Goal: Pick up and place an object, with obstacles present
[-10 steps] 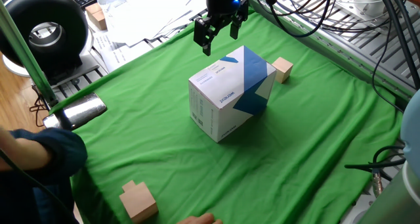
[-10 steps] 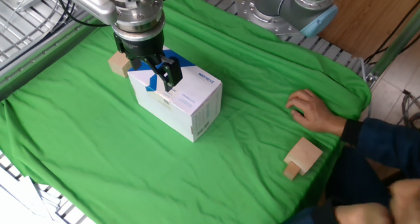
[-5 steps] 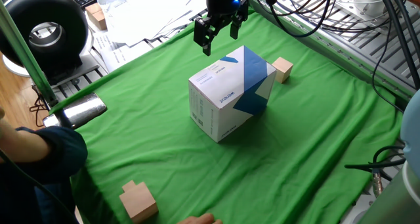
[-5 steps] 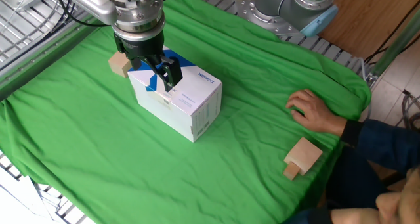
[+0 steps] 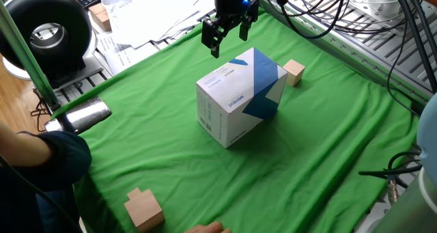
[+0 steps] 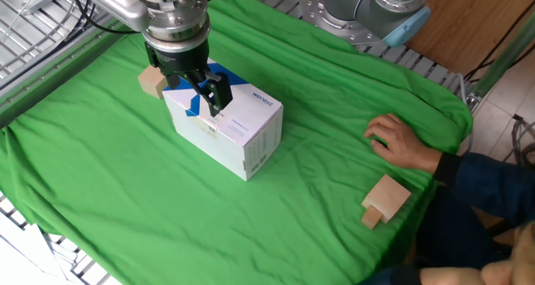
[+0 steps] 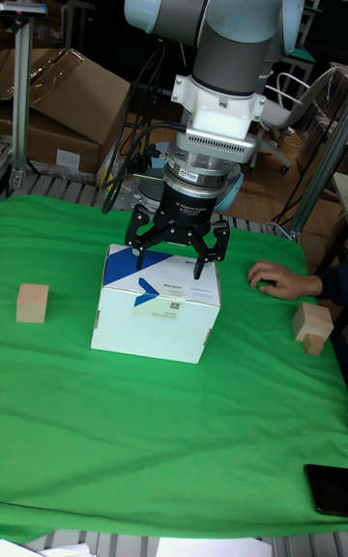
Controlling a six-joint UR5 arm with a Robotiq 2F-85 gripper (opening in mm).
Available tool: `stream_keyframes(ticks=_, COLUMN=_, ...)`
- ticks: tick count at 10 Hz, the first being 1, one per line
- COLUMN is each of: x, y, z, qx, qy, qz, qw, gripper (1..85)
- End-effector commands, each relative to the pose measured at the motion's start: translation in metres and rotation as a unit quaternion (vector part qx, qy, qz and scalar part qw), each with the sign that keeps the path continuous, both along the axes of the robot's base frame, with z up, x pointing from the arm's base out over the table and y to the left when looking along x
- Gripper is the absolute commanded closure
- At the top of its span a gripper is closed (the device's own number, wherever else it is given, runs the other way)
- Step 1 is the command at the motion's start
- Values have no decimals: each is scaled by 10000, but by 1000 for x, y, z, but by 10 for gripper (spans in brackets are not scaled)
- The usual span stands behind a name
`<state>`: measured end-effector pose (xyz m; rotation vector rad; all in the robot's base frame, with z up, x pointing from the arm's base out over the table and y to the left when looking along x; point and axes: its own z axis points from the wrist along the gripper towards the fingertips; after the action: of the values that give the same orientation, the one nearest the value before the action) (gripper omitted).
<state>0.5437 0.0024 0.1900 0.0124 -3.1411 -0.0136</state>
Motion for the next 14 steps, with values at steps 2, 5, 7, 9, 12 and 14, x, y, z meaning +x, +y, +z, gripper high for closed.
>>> stream_keyframes(ticks=2, x=-44, y=39, z=6, qx=625, qy=903, qz=-548, qw=9924, gripper=843)
stream_keyframes(ticks=5, x=-45, y=38, z=6, qx=610, qy=902, qz=-549, qw=9925, gripper=843)
stream_keyframes(ticks=7, x=-43, y=25, z=10, qx=523, qy=883, qz=-437, qw=9938, gripper=843)
stream_keyframes(ticks=9, x=-41, y=9, z=15, qx=448, qy=855, qz=-255, qw=9950, gripper=843)
stream_keyframes(ticks=12, x=-36, y=-20, z=7, qx=238, qy=509, qz=-115, qw=9984, gripper=843)
stream_keyframes(ticks=14, x=-40, y=-30, z=5, qx=181, qy=438, qz=-58, qw=9989, gripper=843)
